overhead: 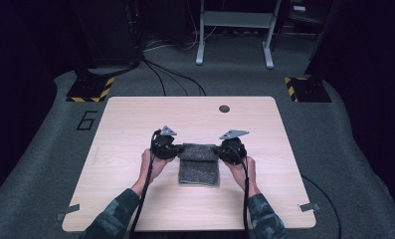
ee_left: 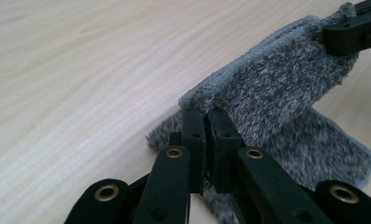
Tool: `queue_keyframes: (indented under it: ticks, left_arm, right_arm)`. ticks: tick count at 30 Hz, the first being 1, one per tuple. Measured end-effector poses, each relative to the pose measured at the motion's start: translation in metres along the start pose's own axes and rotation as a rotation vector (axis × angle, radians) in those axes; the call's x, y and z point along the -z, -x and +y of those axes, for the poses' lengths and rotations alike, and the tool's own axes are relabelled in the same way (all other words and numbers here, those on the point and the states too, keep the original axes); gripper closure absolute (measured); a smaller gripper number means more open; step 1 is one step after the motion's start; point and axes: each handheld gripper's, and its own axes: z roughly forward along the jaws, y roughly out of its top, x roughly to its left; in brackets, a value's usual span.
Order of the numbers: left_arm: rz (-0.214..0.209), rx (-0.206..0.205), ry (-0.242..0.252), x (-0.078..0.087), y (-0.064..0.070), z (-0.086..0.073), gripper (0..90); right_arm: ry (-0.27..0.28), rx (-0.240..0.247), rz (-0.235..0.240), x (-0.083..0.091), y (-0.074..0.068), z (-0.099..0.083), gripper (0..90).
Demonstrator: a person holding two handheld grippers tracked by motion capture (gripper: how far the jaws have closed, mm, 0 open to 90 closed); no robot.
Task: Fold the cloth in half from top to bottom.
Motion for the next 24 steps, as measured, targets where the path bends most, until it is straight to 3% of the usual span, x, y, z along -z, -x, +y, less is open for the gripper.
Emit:
queue_keyframes:
  ticks: [4, 11, 13, 19, 20, 24]
  left_arm:
    - [-0.014, 0.002, -0.017, -0.001, 0.004, -0.010, 85.3]
    - [-0.063, 0.012, -0.045, 0.002, 0.009, -0.028, 73.9]
    - [-0.094, 0.019, -0.048, 0.008, 0.013, -0.035, 68.3]
    - [-0.128, 0.012, -0.047, 0.023, 0.022, -0.044, 57.2]
    - [-0.140, 0.022, -0.042, 0.027, 0.023, -0.044, 49.9]
    - [-0.145, 0.022, -0.016, 0.044, 0.026, -0.045, 43.8]
  right_arm:
    - [-0.009, -0.008, 0.007, 0.001, -0.004, -0.012, 85.9]
    - [-0.017, -0.014, 0.015, 0.007, -0.010, -0.028, 81.3]
    - [-0.016, -0.016, 0.023, 0.013, -0.013, -0.032, 79.4]
    - [-0.007, -0.006, 0.033, 0.030, -0.020, -0.040, 75.7]
    - [-0.002, -0.022, 0.037, 0.036, -0.022, -0.042, 71.1]
    - [0.029, -0.023, 0.049, 0.045, -0.021, -0.041, 63.7]
